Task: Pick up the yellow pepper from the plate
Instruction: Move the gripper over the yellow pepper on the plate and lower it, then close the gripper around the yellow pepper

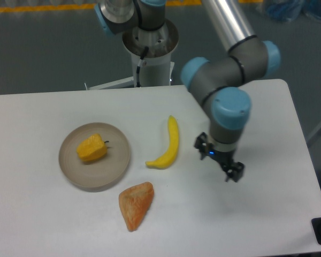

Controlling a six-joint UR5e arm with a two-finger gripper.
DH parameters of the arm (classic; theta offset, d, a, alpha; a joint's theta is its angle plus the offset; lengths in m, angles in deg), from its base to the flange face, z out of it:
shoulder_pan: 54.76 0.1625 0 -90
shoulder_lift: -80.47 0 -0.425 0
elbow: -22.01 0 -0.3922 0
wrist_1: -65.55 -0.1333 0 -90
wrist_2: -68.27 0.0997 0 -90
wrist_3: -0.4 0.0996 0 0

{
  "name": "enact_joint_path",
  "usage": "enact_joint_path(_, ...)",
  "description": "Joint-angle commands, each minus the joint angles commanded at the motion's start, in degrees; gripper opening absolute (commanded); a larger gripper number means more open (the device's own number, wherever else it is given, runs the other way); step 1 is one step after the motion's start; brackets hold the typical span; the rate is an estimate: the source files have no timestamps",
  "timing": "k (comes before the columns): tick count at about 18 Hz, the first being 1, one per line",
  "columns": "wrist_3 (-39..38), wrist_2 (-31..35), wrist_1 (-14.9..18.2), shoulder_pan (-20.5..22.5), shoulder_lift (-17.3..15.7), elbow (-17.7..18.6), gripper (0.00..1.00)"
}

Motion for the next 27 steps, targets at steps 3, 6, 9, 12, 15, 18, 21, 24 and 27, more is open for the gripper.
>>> enact_joint_path(3,-5.71,0.00,-0.09,-5.54,-2.47,2.29,1.00)
enact_joint_path(6,-10.72,-0.09,-0.18,-11.60,-1.86,2.64,1.00)
enact_joint_path(9,-14.33,-0.09,-0.44,-17.66,-1.33,3.87,1.00)
enact_joint_path(12,-14.87,0.35,-0.53,-21.98,-1.77,8.08,1.00)
enact_joint_path(15,-14.87,0.44,-0.70,-23.30,-1.68,10.73,1.00)
enact_joint_path(18,-14.87,0.09,-0.62,-24.80,-1.24,11.43,1.00)
enact_joint_path(21,-16.44,0.09,-0.88,-25.50,-0.37,11.61,1.00)
enact_joint_path(24,-16.28,0.18,-1.14,-25.85,1.48,10.74,0.94)
enact_joint_path(27,-16.89,0.09,-0.88,-25.59,0.87,10.47,0.25)
